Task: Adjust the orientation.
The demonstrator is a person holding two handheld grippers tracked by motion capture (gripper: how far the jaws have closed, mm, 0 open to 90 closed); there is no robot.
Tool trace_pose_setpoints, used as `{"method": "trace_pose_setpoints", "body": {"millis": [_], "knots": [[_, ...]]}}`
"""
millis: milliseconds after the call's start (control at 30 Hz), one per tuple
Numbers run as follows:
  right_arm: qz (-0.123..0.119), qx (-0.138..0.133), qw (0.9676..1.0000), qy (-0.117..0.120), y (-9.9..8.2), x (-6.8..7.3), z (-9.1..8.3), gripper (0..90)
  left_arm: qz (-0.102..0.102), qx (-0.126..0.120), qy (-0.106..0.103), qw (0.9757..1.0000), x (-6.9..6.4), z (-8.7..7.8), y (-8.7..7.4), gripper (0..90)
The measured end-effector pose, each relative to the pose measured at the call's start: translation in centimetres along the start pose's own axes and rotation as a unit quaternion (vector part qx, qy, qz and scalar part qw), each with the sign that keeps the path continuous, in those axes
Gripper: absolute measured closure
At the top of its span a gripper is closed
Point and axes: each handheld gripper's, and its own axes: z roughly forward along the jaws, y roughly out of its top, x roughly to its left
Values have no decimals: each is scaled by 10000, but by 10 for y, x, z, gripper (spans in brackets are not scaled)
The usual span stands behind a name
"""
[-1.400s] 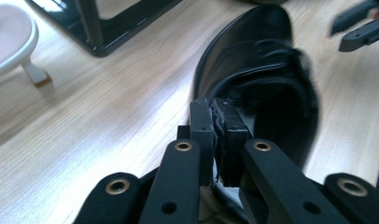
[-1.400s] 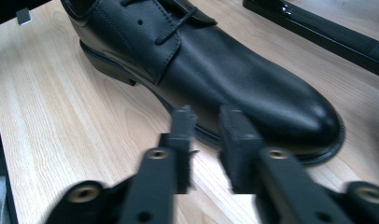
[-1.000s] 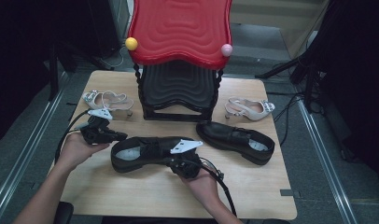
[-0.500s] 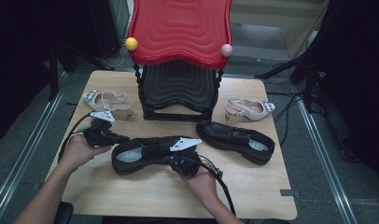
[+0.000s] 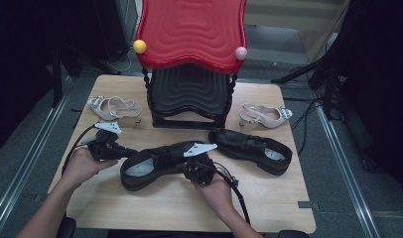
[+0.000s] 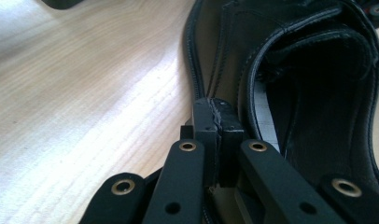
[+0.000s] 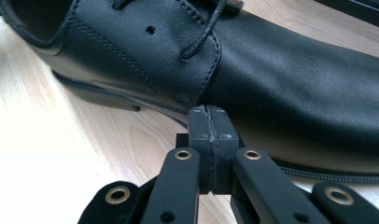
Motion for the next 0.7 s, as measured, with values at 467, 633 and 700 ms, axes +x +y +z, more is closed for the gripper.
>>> {"method": "trace_pose_setpoints", "body": {"millis": [467, 633, 700], "knots": [[411, 33, 9990, -171, 2, -21, -7, 900, 82, 109, -223, 9997, -30, 20, 1, 899], [527, 45, 9985, -121, 3, -25, -8, 900, -158, -37, -191, 9997, -31, 26, 3, 900], [512, 42, 9986, -125, 3, -25, -8, 900, -200, -65, -214, 9995, -31, 26, 3, 900]]}}
